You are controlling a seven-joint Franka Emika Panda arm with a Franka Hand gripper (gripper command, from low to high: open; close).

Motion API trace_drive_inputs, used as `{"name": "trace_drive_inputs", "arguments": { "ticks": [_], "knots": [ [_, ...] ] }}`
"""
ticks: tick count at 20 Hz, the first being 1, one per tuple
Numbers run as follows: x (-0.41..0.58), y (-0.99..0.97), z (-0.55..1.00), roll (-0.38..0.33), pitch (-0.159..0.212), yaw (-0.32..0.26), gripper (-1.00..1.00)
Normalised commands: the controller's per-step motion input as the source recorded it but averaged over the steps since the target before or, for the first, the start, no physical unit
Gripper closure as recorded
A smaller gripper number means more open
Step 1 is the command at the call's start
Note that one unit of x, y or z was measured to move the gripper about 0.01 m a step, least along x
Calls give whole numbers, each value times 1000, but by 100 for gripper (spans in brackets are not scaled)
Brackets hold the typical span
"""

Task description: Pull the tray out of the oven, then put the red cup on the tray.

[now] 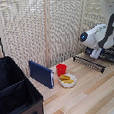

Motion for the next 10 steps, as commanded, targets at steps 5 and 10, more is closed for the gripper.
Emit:
{"name": "trace_drive_inputs", "arguments": {
  "ticks": [5, 10],
  "knots": [
    [-7, 526, 13, 175, -33, -41, 100],
    [-4, 819, -3, 57, -38, -80, 100]
  ]
}}
